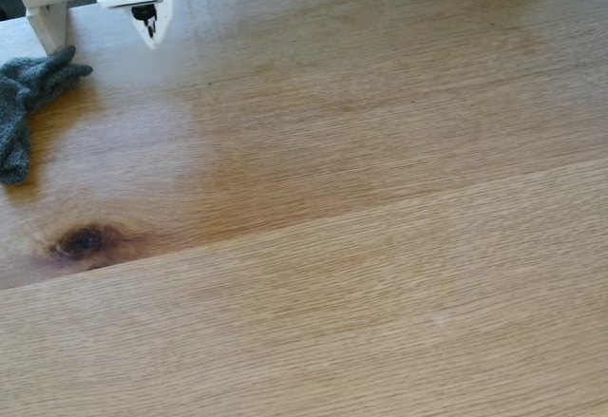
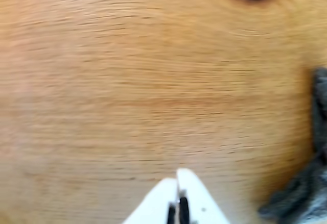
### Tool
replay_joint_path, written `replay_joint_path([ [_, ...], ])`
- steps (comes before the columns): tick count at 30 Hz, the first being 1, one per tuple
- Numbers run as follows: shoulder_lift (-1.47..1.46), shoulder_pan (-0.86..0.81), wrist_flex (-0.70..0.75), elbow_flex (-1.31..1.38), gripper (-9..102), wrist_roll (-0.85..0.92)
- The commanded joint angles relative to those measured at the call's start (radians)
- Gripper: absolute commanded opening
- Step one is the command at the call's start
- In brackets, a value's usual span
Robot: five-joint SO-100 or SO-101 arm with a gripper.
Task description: Clean the area in front of the robot
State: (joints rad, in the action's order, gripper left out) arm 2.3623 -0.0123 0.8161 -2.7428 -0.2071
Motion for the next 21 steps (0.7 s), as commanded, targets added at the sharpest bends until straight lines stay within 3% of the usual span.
replay_joint_path([
  [1, 0.086, 0.052, 0.000, 0.028, 0, -0.048],
  [4, 0.192, 0.061, 0.037, 0.026, 0, -0.035],
  [8, 0.411, 0.075, 0.215, -0.012, 0, 0.026],
  [15, 0.838, 0.055, 0.360, -0.316, 0, 0.140],
  [21, 0.942, 0.052, 0.469, -0.557, 0, 0.126],
])
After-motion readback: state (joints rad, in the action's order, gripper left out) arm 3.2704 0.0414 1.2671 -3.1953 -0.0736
